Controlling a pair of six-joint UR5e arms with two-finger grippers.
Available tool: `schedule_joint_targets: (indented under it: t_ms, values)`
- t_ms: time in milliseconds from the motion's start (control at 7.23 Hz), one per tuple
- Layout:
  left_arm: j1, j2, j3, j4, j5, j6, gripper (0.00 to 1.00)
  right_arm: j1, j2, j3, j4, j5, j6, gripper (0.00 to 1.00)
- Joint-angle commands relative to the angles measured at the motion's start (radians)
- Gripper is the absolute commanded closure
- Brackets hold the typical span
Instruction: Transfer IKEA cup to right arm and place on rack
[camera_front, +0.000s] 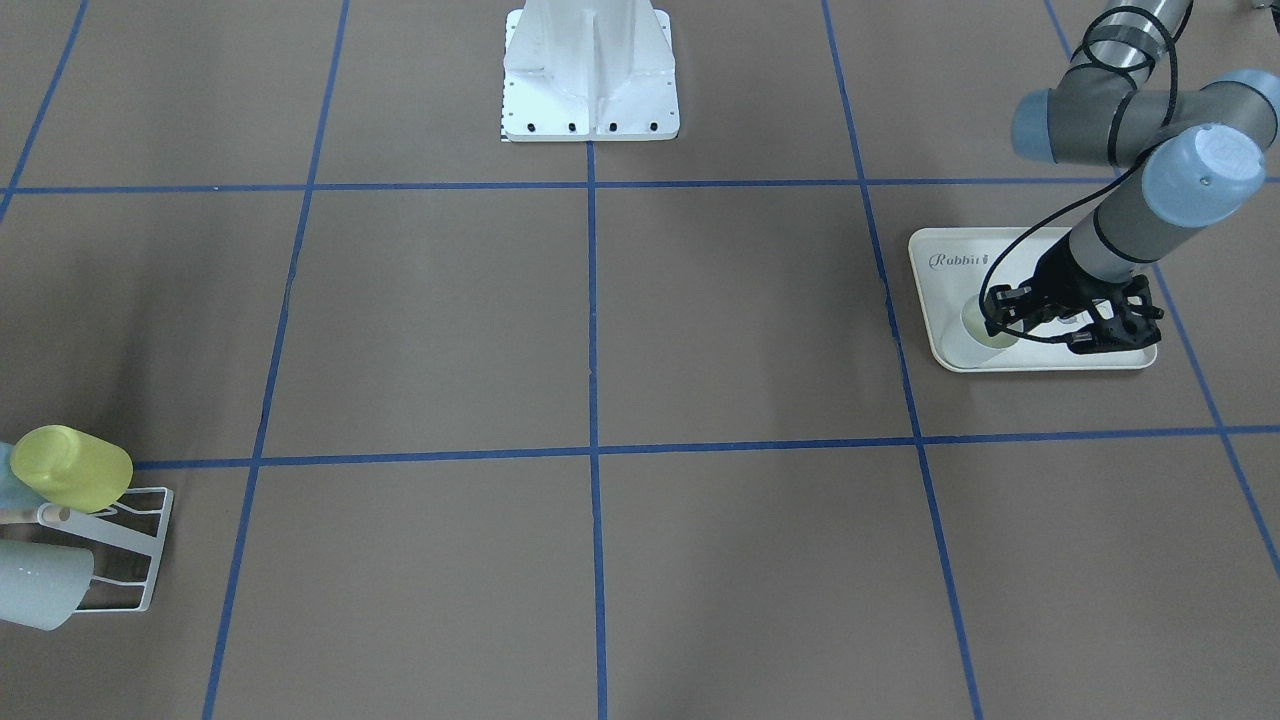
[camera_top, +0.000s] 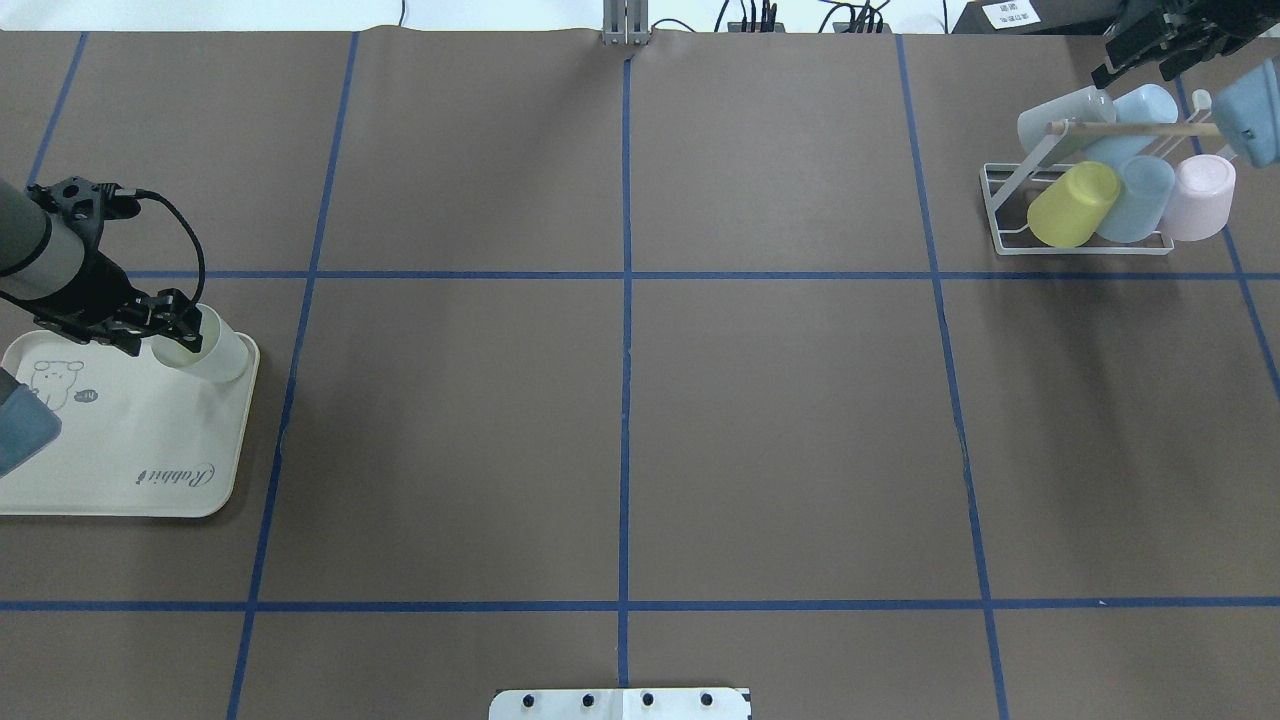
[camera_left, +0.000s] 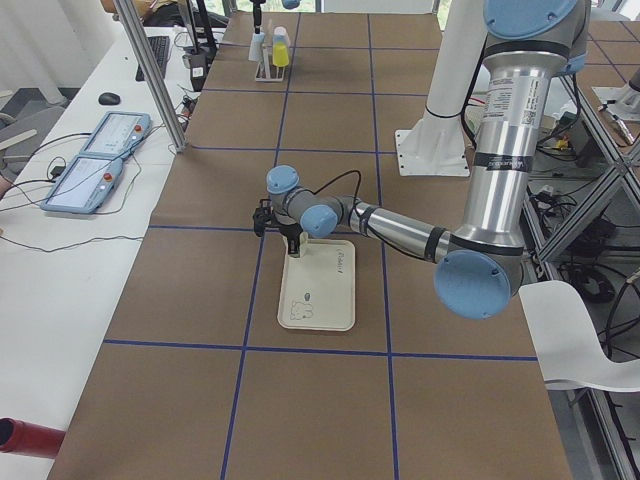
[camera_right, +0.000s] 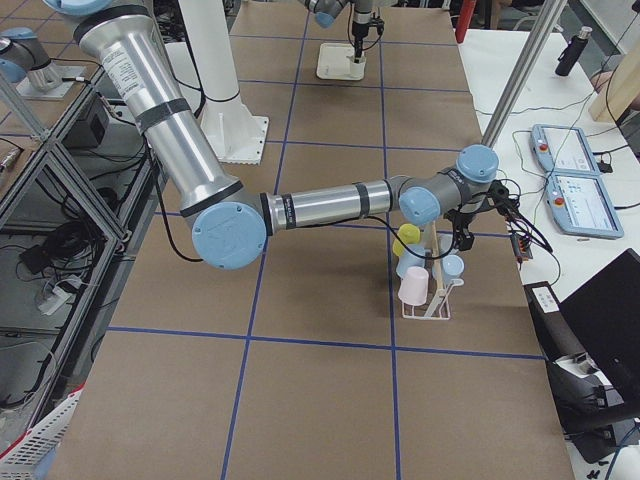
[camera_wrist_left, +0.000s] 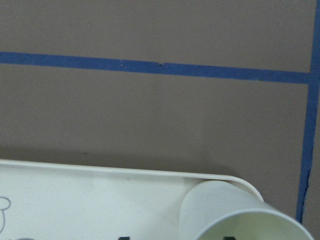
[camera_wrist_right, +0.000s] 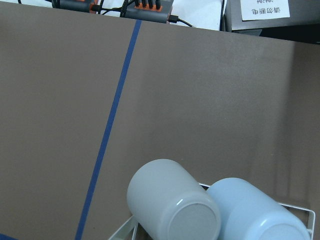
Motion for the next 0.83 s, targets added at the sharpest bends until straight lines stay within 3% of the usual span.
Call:
schedule_joint_targets:
  t_ms: [0,277,692]
  values:
    - [-0.028,0.001,-0.036,0.007,-0.071,-0.002,1.0,0.0,-0.002,0.024,-0.001,0.008,0.019,0.02]
    - [-0.087,-0.026,-0.158,0.122,-0.122,-0.052,1.0,-0.024,-0.017,0.125,0.009,0.009,0.238,0.02]
    - [-0.009,-0.207,-0.202,0.08,-0.139,-0.457,1.0,-0.185,-0.06,0.439,0.014,0.002,0.704,0.02]
